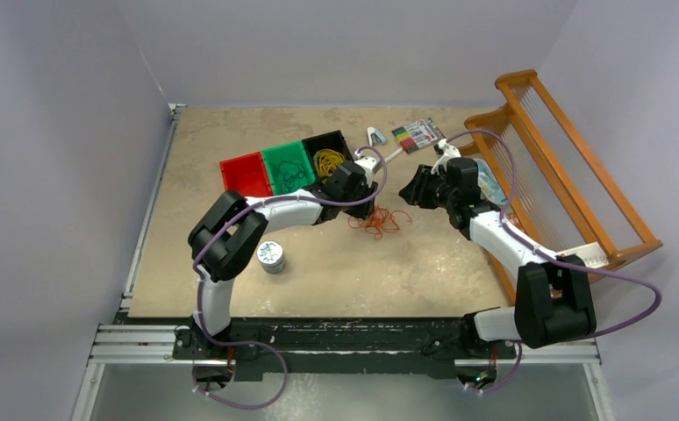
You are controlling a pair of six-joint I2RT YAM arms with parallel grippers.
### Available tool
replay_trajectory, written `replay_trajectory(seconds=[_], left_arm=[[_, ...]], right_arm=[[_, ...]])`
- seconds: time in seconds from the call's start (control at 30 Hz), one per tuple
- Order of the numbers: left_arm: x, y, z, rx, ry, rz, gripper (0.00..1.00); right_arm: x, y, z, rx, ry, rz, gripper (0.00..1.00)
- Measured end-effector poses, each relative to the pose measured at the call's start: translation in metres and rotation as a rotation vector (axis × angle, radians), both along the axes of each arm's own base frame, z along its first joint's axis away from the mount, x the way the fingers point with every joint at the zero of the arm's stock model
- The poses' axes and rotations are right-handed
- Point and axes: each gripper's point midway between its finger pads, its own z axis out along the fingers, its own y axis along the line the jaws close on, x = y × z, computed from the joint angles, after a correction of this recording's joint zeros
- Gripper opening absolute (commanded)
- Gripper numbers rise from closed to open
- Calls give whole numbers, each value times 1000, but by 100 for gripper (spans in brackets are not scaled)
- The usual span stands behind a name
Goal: Untangle the cables
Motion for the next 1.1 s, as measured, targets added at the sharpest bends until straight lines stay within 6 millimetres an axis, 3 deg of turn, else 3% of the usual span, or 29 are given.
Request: replay_trajectory(seconds=[0.5,1.1], left_arm=[[-1,-3,4,-22,1,-9,38],[-33,30,18,-18,-7,0,41]], right_arm=[[0,0,0,-4,-4,3,43],[3,2,-7,-2,7,9,43]])
